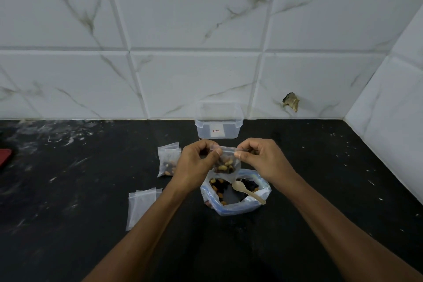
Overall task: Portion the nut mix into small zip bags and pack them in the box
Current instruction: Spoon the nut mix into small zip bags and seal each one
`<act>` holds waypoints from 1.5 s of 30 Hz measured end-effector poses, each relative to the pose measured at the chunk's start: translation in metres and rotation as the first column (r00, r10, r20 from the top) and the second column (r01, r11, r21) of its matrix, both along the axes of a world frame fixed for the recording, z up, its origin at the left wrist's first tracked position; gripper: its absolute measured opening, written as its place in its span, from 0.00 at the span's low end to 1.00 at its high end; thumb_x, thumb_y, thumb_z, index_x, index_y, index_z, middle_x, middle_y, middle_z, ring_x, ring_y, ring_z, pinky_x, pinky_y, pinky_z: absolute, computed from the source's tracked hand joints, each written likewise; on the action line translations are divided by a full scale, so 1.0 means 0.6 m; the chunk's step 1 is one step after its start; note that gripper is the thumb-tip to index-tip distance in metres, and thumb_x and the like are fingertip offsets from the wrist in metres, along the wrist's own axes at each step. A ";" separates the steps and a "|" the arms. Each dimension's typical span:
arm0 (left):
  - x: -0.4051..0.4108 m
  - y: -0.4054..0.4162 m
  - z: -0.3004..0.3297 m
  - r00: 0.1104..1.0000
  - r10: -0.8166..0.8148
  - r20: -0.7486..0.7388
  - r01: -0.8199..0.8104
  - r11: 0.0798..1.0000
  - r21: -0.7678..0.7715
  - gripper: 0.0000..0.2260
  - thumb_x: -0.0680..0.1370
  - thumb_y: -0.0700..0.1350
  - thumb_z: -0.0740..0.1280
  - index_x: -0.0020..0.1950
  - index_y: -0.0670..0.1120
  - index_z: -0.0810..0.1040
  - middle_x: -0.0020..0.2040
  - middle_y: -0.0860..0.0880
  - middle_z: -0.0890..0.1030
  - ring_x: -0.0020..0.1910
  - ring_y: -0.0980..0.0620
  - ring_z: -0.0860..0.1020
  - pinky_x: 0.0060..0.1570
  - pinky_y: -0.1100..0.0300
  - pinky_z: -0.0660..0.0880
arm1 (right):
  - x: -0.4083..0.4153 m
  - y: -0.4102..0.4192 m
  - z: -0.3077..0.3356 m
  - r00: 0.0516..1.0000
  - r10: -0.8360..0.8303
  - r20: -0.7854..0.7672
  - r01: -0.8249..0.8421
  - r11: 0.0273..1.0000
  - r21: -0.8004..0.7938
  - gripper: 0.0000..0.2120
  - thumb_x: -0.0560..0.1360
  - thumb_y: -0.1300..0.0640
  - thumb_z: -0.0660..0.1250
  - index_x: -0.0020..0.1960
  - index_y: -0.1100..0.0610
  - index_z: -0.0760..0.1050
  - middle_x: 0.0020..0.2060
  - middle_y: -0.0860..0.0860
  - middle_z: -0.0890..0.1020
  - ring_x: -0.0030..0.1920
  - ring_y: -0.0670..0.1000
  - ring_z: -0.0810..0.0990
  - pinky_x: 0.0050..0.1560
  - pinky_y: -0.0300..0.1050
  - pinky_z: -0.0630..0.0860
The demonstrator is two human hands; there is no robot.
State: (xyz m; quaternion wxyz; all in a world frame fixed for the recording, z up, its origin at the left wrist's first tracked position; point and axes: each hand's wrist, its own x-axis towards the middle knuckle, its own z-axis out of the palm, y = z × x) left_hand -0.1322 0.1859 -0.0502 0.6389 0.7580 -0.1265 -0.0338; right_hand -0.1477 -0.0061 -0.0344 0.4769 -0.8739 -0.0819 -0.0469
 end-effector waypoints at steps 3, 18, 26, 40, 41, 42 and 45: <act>0.000 0.001 -0.004 1.000 0.007 -0.012 -0.007 1.000 0.008 0.03 0.79 0.40 0.67 0.46 0.45 0.80 0.44 0.45 0.83 0.45 0.52 0.83 0.42 0.63 0.79 | 0.000 0.001 -0.005 0.999 -0.020 -0.028 0.022 0.998 0.067 0.03 0.74 0.62 0.71 0.44 0.55 0.82 0.38 0.49 0.84 0.41 0.45 0.82 0.44 0.39 0.80; -0.015 0.028 -0.022 0.985 0.061 -0.159 -0.079 0.991 -0.110 0.04 0.79 0.38 0.66 0.47 0.43 0.80 0.42 0.47 0.83 0.41 0.56 0.83 0.42 0.66 0.79 | -0.012 0.024 -0.031 0.935 0.059 -0.348 0.024 0.973 0.229 0.07 0.75 0.58 0.70 0.52 0.50 0.79 0.46 0.49 0.84 0.46 0.45 0.83 0.41 0.37 0.77; -0.025 0.065 -0.060 0.941 0.123 -0.315 -0.205 0.949 -0.240 0.06 0.80 0.40 0.65 0.56 0.43 0.78 0.48 0.45 0.84 0.46 0.50 0.84 0.45 0.57 0.80 | -0.004 0.093 -0.093 0.877 0.067 -0.475 0.020 0.984 0.176 0.03 0.75 0.57 0.71 0.49 0.53 0.79 0.44 0.51 0.85 0.45 0.50 0.84 0.45 0.46 0.80; 0.017 0.165 -0.141 0.839 0.310 -0.446 -0.357 0.934 -0.023 0.04 0.79 0.41 0.68 0.51 0.43 0.80 0.47 0.45 0.85 0.46 0.50 0.84 0.44 0.58 0.79 | 0.091 0.208 -0.142 0.852 0.049 -0.521 0.057 0.981 0.185 0.07 0.76 0.64 0.67 0.52 0.56 0.77 0.45 0.54 0.83 0.41 0.47 0.80 0.39 0.39 0.77; 0.024 0.168 -0.147 0.836 0.345 -0.427 -0.373 0.928 0.018 0.04 0.78 0.42 0.69 0.50 0.43 0.80 0.46 0.45 0.85 0.46 0.50 0.84 0.44 0.57 0.80 | 0.099 0.217 -0.150 0.854 0.020 -0.519 0.075 0.984 0.162 0.06 0.76 0.65 0.67 0.50 0.55 0.77 0.44 0.53 0.83 0.40 0.47 0.80 0.39 0.39 0.77; 0.032 0.170 -0.154 0.835 0.373 -0.405 -0.381 0.922 0.063 0.04 0.78 0.44 0.69 0.50 0.44 0.80 0.45 0.47 0.85 0.46 0.51 0.84 0.46 0.56 0.80 | 0.108 0.227 -0.159 0.855 -0.006 -0.518 0.090 0.987 0.136 0.06 0.76 0.65 0.67 0.49 0.54 0.77 0.44 0.52 0.83 0.41 0.47 0.81 0.39 0.40 0.78; 0.057 0.174 -0.170 0.841 0.434 -0.323 -0.375 0.898 0.231 0.04 0.77 0.48 0.71 0.46 0.48 0.81 0.43 0.50 0.85 0.45 0.54 0.83 0.49 0.54 0.81 | 0.129 0.257 -0.184 0.846 -0.106 -0.522 0.137 0.990 0.022 0.08 0.76 0.64 0.66 0.44 0.52 0.75 0.44 0.52 0.82 0.41 0.48 0.82 0.37 0.39 0.80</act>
